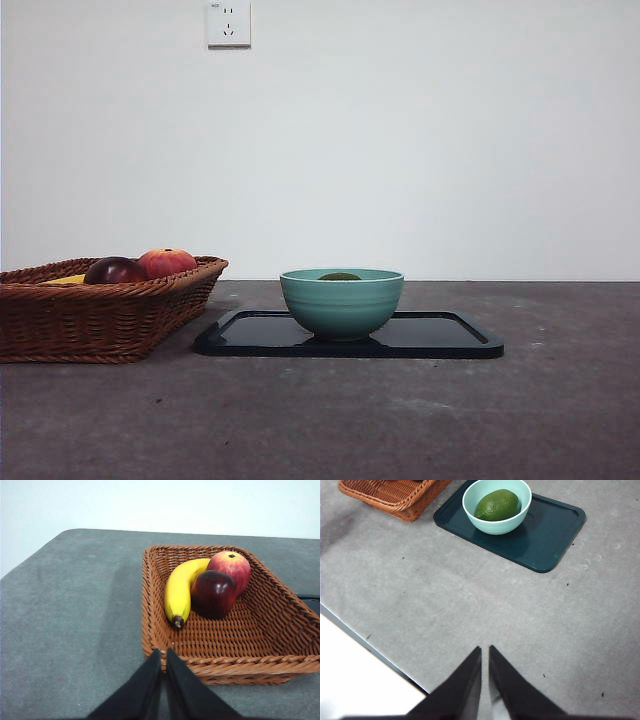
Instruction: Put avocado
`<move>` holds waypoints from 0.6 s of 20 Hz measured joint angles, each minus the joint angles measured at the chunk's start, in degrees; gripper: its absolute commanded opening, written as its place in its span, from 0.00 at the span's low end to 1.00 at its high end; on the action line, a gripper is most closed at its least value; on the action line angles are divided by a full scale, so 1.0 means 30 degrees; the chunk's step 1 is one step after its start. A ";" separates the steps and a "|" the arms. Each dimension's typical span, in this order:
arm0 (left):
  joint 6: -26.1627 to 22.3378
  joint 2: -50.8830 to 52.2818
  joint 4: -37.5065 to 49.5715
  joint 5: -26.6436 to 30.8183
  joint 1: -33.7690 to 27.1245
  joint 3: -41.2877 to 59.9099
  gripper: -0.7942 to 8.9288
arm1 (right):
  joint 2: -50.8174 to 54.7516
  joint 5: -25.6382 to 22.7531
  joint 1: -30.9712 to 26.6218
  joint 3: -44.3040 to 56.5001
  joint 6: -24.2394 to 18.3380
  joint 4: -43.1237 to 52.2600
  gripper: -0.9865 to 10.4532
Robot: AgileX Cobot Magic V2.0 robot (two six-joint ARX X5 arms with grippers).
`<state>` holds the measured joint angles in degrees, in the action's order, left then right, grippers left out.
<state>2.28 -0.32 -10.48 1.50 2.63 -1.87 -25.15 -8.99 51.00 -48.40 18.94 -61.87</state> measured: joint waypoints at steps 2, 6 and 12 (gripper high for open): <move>0.0000 0.0000 0.0000 -0.0007 0.0000 0.0000 0.10 | 0.0000 -0.0007 0.0000 0.0000 0.0000 0.0000 0.10; 0.0000 0.0000 0.0000 -0.0007 0.0000 0.0000 0.10 | 0.0000 0.0000 0.0000 0.0000 0.0000 -0.0007 0.10; 0.0000 0.0000 0.0000 -0.0007 0.0000 0.0000 0.10 | 0.2455 -0.0998 -0.4102 0.2317 -0.2193 0.5668 0.10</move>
<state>2.28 -0.32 -10.48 1.48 2.63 -1.87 -17.78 -11.99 38.70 -41.45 12.36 -44.86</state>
